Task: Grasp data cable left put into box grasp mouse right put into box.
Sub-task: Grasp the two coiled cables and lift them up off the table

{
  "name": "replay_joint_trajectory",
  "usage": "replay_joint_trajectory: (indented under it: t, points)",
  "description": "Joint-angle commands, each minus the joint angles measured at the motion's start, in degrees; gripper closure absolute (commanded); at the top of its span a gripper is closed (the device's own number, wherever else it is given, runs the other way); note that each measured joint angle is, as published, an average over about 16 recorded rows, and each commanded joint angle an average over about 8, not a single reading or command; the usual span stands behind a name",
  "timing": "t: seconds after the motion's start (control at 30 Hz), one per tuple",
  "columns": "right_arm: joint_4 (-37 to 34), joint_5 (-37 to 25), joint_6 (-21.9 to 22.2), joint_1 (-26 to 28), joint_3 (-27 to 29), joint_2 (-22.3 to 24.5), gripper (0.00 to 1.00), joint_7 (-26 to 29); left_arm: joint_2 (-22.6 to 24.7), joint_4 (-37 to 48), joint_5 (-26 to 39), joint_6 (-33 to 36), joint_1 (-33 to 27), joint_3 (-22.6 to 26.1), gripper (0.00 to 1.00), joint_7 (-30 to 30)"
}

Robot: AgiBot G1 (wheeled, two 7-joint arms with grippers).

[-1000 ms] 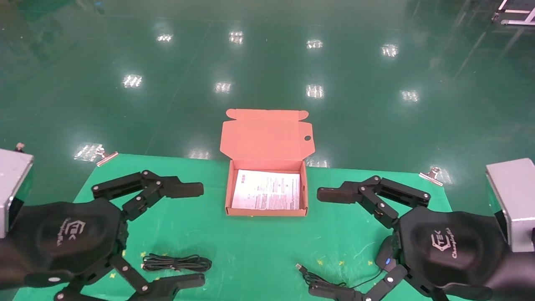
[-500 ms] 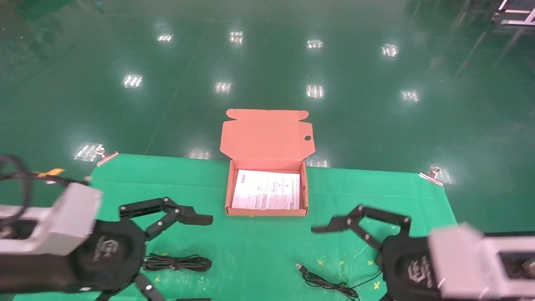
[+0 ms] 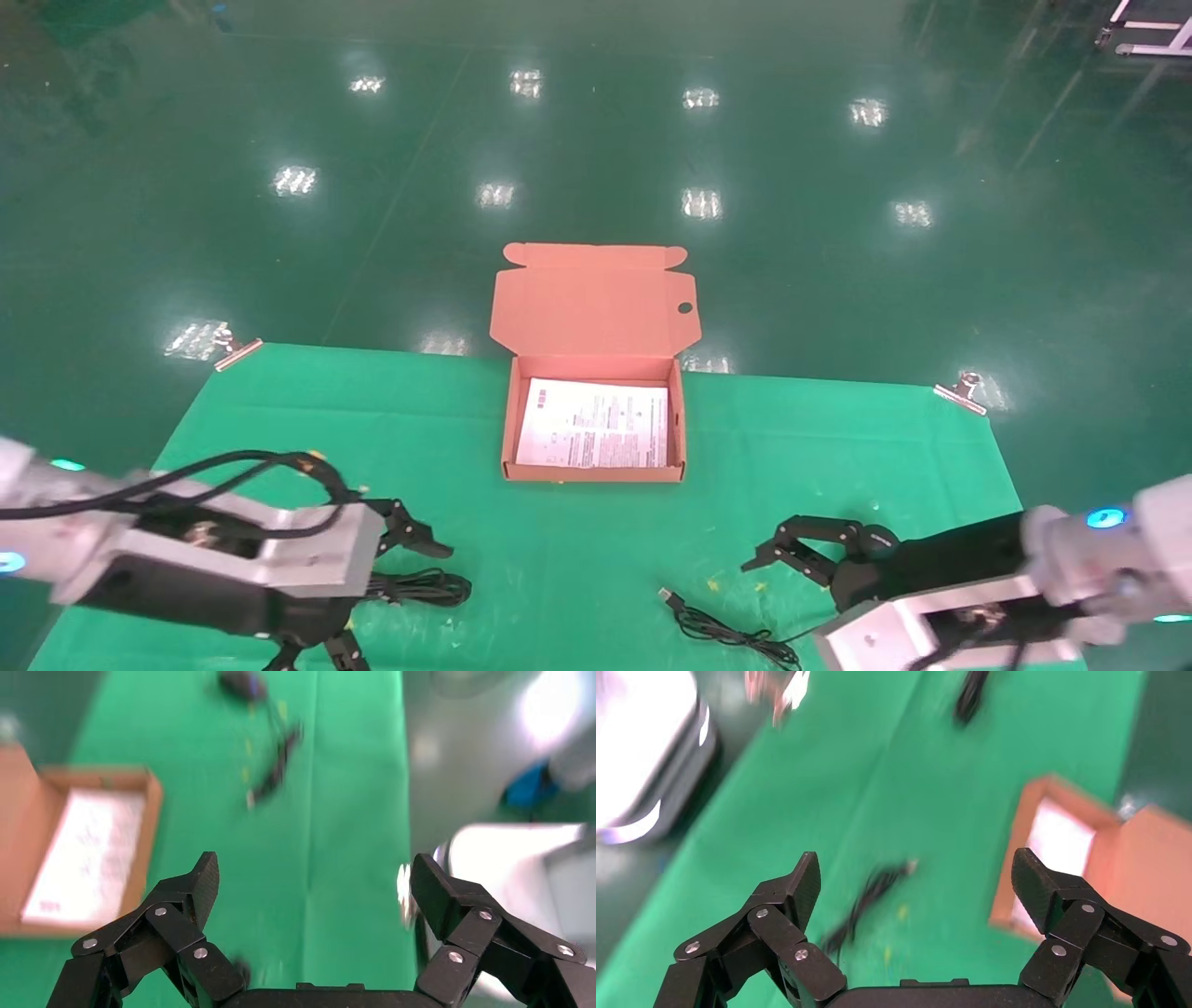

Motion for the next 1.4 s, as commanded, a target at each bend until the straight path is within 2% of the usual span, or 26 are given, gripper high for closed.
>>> replay_joint_trajectory:
  t: [0.03, 0.3, 0.47, 0.57, 0.77, 1.0, 1.3, 1.33, 1.4]
  points:
    - [0.0, -4.3, 0.7, 0.7, -2.2, -1.0, 0.0, -1.6, 1.0, 0.8, 3.3, 0.0, -1.7, 2.5, 0.0, 0.6]
    - [-0.5, -19.2, 8.1, -2.0, -7.1, -5.3, 0.0, 0.8, 8.9, 4.4, 22.2, -6.2, -4.2, 10.6, 0.0, 1.3]
    - [-1.9, -23.9, 12.1, -4.2, -8.0, -7.7, 0.0, 5.1, 13.2, 8.0, 31.6, -11.7, -3.5, 14.0, 0.0, 0.1]
    - [-3.9, -25.1, 14.0, -5.2, -8.2, -9.3, 0.0, 7.5, 15.6, 11.8, 34.5, -13.9, -3.2, 15.1, 0.0, -0.3]
    - [-11.1, -25.2, 17.3, -6.4, -8.0, -13.3, 0.0, 9.9, 20.2, 25.4, 33.7, -15.1, -4.5, 14.9, 0.0, 1.2]
    - [-19.1, -25.2, 21.1, -7.0, -7.9, -17.3, 0.0, 9.4, 24.1, 41.8, 30.4, -18.8, -5.8, 12.9, 0.0, 6.5]
    - [-25.6, -26.6, 23.1, -6.8, -8.9, -20.7, 0.0, 7.7, 26.6, 52.8, 29.1, -22.7, -6.7, 11.8, 0.0, 12.1]
    - [-26.2, -26.6, 23.3, -6.8, -9.0, -20.9, 0.03, 7.5, 26.7, 53.7, 29.0, -23.0, -6.8, 11.8, 0.04, 12.6]
    - [-27.3, -26.6, 23.8, -6.7, -8.9, -21.2, 0.28, 7.1, 26.9, 55.3, 28.8, -23.4, -7.1, 11.6, 0.28, 13.5]
